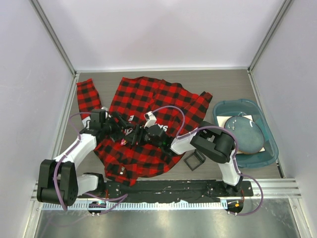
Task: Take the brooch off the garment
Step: Pick up the brooch from the flattened clothing.
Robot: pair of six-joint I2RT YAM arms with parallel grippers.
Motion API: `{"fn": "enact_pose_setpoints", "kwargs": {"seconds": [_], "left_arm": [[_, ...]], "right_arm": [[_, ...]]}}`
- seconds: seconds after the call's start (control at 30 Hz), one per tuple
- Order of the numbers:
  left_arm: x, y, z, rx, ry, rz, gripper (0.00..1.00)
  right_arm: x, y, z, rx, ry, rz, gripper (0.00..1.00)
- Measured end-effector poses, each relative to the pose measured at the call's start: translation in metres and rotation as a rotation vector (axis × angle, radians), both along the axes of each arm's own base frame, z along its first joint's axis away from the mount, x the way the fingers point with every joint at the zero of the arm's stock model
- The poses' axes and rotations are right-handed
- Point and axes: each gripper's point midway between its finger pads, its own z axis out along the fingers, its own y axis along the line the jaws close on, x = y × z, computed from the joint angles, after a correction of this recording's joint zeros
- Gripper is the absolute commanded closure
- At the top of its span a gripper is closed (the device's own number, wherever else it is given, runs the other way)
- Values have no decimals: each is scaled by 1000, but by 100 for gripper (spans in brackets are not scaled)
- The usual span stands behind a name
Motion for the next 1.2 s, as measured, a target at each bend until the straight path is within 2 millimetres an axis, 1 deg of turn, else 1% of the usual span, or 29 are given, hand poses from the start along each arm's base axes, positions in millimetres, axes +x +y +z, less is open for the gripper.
{"fn": "enact_pose_setpoints", "kwargs": {"seconds": [0.07,0.2,0.43,0.77,0.87,1.07,1.1,1.2], "left_arm": [[-1,0,0,0,4,0,24],[-4,0,-2,0,6,0,23],[-9,1,-1,1,12,0,22],[-13,2,-3,6,23,-4,22],[-14,2,-5,8,28,-6,22],[-16,3,-8,20,35,-17,20],[-16,3,-8,24,38,-19,20],[-17,5,-8,38,47,-19,18]], "right_arm": [[-1,1,5,11,1,-11,36],[1,2,12,32,13,-45,37],[4,0,8,45,72,-98,44],[1,3,8,58,97,-99,50],[1,7,6,57,100,-91,54],[1,10,-5,40,105,-91,71],[1,9,-7,37,107,-93,75],[1,9,-11,27,103,-91,80]]}}
